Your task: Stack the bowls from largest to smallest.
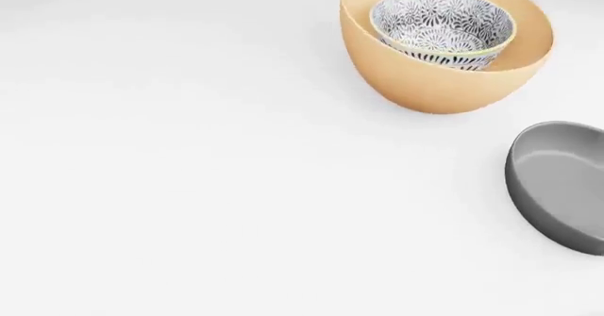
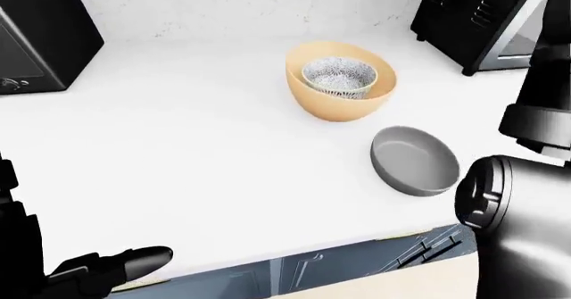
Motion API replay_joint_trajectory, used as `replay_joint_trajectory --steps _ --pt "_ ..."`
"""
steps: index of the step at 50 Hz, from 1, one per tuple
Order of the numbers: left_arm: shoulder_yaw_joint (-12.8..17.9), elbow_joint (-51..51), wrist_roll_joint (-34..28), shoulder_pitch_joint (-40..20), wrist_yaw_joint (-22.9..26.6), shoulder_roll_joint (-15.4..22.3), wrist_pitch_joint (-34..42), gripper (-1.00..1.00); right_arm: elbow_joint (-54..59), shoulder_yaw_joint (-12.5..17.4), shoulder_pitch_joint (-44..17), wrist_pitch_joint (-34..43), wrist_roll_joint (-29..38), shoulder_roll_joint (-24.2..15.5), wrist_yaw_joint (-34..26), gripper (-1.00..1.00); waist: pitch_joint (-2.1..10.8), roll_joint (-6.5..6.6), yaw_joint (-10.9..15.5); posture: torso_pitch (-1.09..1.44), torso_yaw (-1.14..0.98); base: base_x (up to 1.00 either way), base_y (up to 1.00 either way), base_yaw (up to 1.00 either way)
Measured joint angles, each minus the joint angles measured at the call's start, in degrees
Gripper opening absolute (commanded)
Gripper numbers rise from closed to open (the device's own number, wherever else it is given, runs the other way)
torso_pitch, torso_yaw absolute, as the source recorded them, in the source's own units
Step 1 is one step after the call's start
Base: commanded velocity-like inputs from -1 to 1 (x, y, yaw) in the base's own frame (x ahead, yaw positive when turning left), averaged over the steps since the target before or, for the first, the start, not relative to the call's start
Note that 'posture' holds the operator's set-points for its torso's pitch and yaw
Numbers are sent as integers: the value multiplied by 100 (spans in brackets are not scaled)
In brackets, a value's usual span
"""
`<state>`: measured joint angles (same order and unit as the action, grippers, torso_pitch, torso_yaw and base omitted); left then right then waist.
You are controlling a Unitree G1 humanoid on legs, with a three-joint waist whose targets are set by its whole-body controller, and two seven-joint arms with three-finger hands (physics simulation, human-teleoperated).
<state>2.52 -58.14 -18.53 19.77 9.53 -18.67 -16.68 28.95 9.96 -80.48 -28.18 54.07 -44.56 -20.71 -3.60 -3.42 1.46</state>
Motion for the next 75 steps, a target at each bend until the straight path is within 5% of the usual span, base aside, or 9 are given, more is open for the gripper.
replay_joint_trajectory --steps 5,9,13,18,22,30,42,75 --pt "-34 -19 -29 4 9 -30 -26 100 -1154 410 874 412 -944 -482 -946 100 -34 -75 19 0 0 0 0 0" --pt "-50 -9 -47 31 17 -50 -26 100 -2958 1197 2697 1271 -2291 -1017 -2005 100 -74 -131 54 0 0 0 0 0" --pt "-105 8 -98 17 38 -77 -11 100 -3987 1971 4366 1777 -3326 -1416 -2379 100 -81 -117 34 0 0 0 0 0" --pt "-102 -4 -112 18 72 -96 -31 100 -4675 3105 5824 2016 -3993 -1227 -2553 100 -56 -115 1 0 0 0 0 0" --pt "-133 0 -133 25 78 -113 -35 100 -4754 3457 6312 1882 -4115 -977 -2790 100 -45 -89 -39 0 0 0 0 0" --pt "-140 0 -152 20 106 -123 -33 100 -4830 3217 6486 1558 -3843 -471 -3100 100 -25 -53 -64 0 0 0 0 0" --pt "-115 -3 -133 17 107 -123 -33 100 -4288 2690 6533 939 -3012 94 -2712 100 26 -43 -61 0 0 0 0 0" --pt "-110 -1 -121 17 82 -80 -21 100 -3752 2653 6984 356 -2340 601 -2225 100 55 -47 -52 0 0 0 0 0"
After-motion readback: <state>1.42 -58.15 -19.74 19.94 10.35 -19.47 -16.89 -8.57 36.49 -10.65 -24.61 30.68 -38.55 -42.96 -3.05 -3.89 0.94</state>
